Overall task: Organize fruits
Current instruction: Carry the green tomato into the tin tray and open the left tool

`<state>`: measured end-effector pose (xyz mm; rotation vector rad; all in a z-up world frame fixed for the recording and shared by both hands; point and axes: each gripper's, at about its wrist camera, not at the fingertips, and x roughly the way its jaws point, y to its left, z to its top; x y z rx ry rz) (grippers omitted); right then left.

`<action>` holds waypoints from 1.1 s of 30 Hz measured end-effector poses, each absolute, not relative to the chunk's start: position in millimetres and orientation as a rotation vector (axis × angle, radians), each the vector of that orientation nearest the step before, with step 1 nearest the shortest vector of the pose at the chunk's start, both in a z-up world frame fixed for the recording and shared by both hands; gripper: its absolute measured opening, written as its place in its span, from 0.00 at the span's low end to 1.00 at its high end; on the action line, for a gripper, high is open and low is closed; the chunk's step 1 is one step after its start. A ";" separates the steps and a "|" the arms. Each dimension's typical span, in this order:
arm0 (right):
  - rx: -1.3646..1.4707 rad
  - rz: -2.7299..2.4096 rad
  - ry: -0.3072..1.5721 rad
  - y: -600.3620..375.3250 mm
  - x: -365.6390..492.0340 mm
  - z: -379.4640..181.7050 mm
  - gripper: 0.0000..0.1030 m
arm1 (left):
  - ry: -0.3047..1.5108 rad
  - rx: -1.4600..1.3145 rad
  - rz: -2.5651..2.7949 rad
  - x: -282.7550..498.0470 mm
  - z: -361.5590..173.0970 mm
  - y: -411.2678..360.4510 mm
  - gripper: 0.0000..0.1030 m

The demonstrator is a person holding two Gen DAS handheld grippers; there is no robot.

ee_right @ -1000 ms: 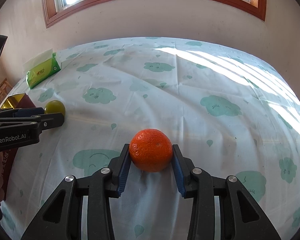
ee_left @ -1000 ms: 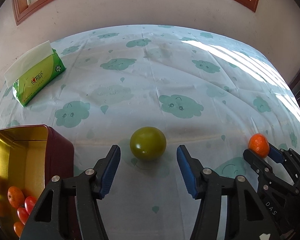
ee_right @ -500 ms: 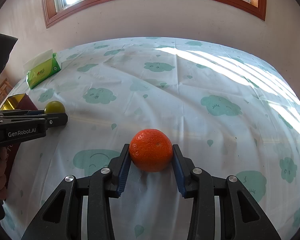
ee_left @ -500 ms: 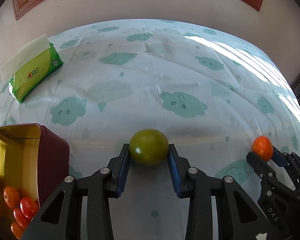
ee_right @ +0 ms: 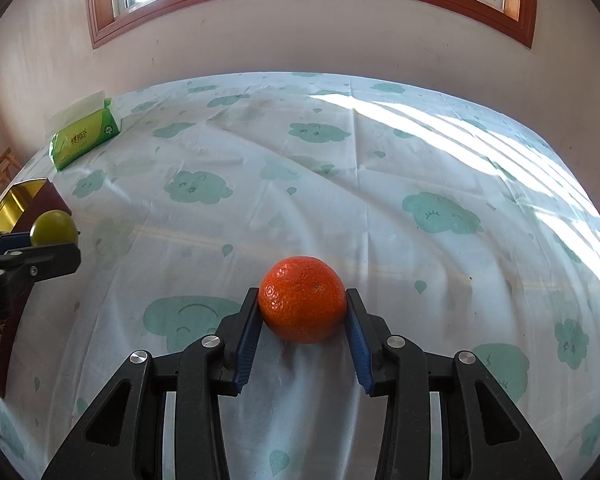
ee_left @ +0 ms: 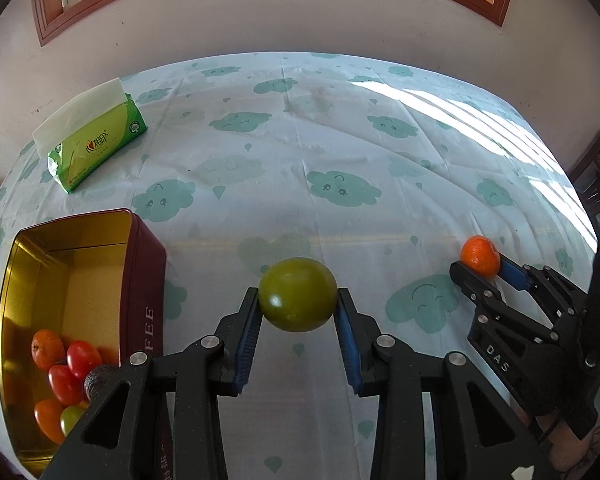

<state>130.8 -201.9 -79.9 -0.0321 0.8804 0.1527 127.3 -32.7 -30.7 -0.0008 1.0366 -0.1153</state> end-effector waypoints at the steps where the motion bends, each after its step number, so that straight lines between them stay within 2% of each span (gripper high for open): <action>1: -0.034 0.152 0.881 -201.7 130.9 -80.0 0.41 | 1.033 0.001 -0.118 122.2 -26.7 -32.0 0.32; 11: -0.037 0.151 0.880 -201.2 130.5 -80.2 0.41 | 0.981 -0.002 -0.072 76.4 -0.9 -7.3 0.32; 21: -0.038 0.151 0.880 -200.9 130.3 -80.5 0.41 | 0.947 -0.068 0.031 45.7 15.3 53.4 0.32; 33: -0.038 0.151 0.880 -200.8 130.4 -80.7 0.41 | 1.009 -0.165 0.137 32.2 -8.5 118.9 0.32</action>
